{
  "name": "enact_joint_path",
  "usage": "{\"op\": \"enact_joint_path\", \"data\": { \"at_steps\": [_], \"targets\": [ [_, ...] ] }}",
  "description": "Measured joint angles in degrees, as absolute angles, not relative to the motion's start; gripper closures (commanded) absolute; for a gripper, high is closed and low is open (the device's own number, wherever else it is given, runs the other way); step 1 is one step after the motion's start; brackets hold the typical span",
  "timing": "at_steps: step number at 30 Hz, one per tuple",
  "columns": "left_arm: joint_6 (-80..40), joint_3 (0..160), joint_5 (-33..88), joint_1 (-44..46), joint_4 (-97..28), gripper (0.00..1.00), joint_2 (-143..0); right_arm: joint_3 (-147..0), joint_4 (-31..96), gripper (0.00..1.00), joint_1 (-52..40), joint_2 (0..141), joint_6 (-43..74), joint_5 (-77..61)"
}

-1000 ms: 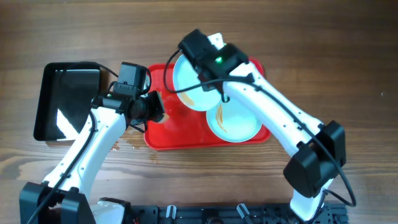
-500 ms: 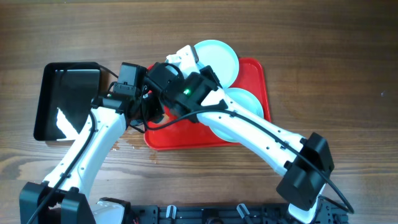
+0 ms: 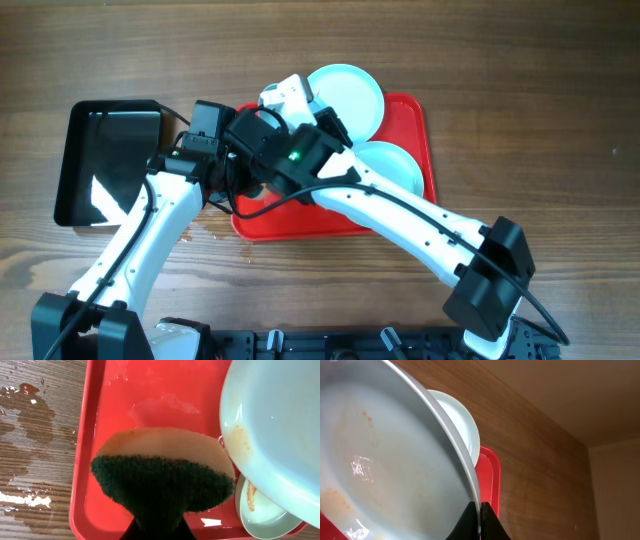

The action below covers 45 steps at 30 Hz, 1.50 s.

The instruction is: Clean dirty plates on tray and stack at the side

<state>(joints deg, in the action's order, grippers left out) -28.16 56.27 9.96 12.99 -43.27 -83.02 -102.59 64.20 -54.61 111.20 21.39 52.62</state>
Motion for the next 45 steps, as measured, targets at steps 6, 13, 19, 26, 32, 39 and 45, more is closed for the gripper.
{"op": "enact_joint_path", "data": {
  "at_steps": [6, 13, 19, 26, 32, 39, 45],
  "targets": [
    [-28.2, 56.3, 9.9, 13.0, -43.3, 0.96, -83.0, -102.6, 63.4, 0.96, -54.6, 111.2, 21.4, 53.7],
    [-28.2, 56.3, 10.0, 13.0, -43.3, 0.96, -83.0, -102.6, 62.0, 0.96, -54.6, 111.2, 21.4, 56.6],
    [-28.2, 56.3, 9.9, 13.0, -43.3, 0.96, -83.0, -102.6, 61.9, 0.96, -54.6, 111.2, 21.4, 58.8],
    [-28.2, 56.3, 9.9, 13.0, -43.3, 0.96, -83.0, -102.6, 61.6, 0.96, -54.9, 111.2, 21.4, 59.7],
    [-28.2, 56.3, 10.0, 13.0, -43.3, 0.96, -83.0, -102.6, 60.7, 0.96, -56.7, 111.2, 21.3, 65.6],
    [-28.2, 56.3, 10.0, 13.0, -43.3, 0.96, -83.0, -102.6, 60.0, 0.96, -56.8, 111.2, 18.0, 70.5],
    [-28.2, 56.3, 10.0, 13.0, -43.3, 0.96, -83.0, -102.6, 59.6, 0.96, -56.8, 111.2, 16.9, 71.9]
  ]
}}
